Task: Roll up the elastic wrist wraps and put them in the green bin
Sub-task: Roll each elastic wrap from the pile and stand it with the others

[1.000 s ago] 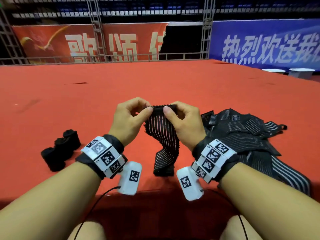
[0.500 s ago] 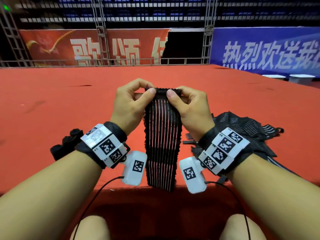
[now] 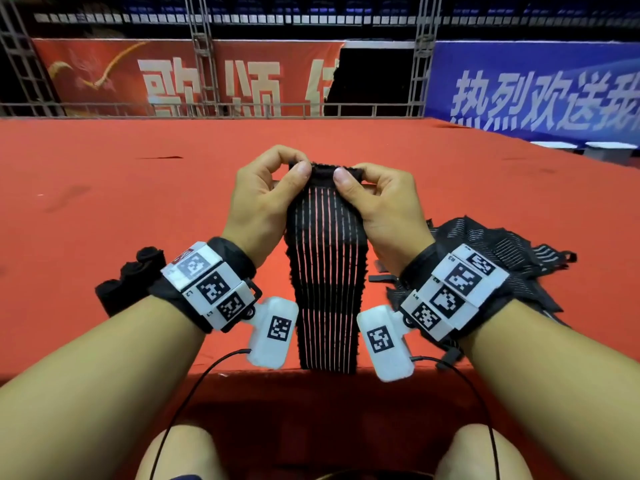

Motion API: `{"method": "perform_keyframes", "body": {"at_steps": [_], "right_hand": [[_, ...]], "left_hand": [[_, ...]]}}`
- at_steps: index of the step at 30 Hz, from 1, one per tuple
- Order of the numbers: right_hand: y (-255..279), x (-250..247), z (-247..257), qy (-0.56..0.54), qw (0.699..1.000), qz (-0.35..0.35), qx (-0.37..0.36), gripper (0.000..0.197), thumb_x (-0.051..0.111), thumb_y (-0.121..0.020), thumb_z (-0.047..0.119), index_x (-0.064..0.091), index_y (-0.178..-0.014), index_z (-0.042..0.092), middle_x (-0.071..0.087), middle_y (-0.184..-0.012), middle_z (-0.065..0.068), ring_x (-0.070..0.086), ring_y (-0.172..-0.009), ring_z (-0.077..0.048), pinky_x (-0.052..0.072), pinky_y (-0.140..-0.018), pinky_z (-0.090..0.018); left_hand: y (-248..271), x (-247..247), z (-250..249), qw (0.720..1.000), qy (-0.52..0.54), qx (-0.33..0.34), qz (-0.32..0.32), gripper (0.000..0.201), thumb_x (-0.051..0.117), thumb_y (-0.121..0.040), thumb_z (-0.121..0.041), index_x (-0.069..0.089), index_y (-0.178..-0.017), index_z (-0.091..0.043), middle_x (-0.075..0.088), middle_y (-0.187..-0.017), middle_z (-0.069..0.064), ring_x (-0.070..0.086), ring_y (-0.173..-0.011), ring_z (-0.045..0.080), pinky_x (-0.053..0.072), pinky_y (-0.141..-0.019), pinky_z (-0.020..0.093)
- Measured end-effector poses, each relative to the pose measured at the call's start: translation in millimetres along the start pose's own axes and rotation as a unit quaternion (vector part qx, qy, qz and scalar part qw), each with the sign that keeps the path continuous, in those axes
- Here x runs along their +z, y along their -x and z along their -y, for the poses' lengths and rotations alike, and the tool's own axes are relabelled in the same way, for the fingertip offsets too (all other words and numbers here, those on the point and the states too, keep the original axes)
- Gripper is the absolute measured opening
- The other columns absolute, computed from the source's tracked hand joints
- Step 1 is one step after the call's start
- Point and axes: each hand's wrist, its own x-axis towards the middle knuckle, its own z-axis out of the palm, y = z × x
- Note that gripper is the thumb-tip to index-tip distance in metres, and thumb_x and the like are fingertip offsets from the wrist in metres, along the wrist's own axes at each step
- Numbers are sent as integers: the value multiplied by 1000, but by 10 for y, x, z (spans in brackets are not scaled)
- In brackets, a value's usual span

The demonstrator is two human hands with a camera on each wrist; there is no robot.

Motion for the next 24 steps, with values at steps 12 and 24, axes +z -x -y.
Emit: {"method": "perform_keyframes", "body": {"at_steps": [12,24], "right_hand": [[-10,31,763,16,993,3,-120,19,64,-98,13,71,-97,-4,71,-88,-25,68,-78,-24,57,-72,-43],[13,-109,805,148,979,98,-101,20,61,-100,13,63,-81,7,55,-64,-9,45,-41,-7,38,-39,-19]], "left_hand": [[-157,-22,-726,996,-2,88,-3,7,57,-96,-14,60,-89,-15,62,-71,-13,56,-62,6,47,-57,24],[-80,-113,-683,997,-45,57,22,14,58,-99,-9,59,-86,-15,61,-63,-13,56,-53,3,45,-48,19]]}}
